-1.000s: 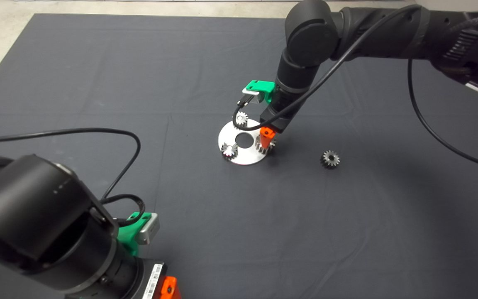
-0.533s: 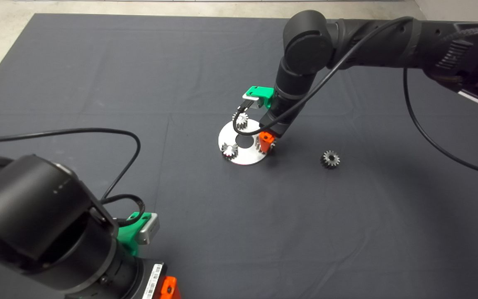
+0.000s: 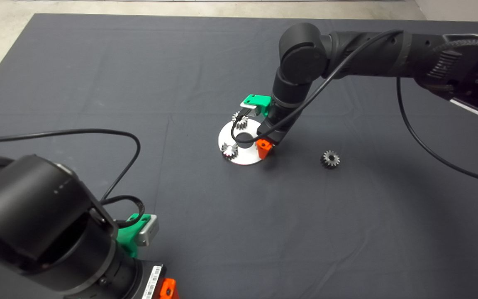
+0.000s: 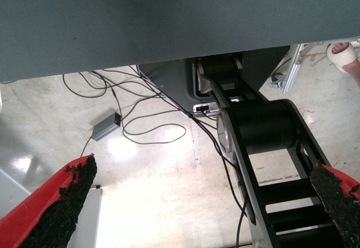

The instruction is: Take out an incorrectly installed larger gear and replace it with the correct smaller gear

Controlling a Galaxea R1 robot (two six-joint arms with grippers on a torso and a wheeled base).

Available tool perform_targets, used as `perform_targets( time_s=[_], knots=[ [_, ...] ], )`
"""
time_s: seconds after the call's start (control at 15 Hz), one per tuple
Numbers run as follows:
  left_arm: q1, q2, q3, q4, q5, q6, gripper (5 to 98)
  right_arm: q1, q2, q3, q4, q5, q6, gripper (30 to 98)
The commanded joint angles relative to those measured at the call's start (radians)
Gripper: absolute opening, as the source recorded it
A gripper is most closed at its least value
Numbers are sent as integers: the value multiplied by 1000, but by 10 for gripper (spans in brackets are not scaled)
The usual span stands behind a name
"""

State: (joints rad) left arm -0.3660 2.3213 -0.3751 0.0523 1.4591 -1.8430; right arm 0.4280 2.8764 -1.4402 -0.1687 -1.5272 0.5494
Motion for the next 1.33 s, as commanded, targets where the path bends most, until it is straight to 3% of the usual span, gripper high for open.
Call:
perform_targets(
  time_s=[0.0, 0.2, 1.27],
  knots=[
    [-13, 1, 12, -20, 0, -5, 982, -4, 7, -20, -40, -106, -5, 978],
    [-13, 1, 12, -20, 0, -5, 982, -20, 9, -26, -86, -106, -3, 978],
    [-13, 2, 13, -20, 0, -5, 982, -48, 51, -74, -136, -93, -5, 978]
  ],
)
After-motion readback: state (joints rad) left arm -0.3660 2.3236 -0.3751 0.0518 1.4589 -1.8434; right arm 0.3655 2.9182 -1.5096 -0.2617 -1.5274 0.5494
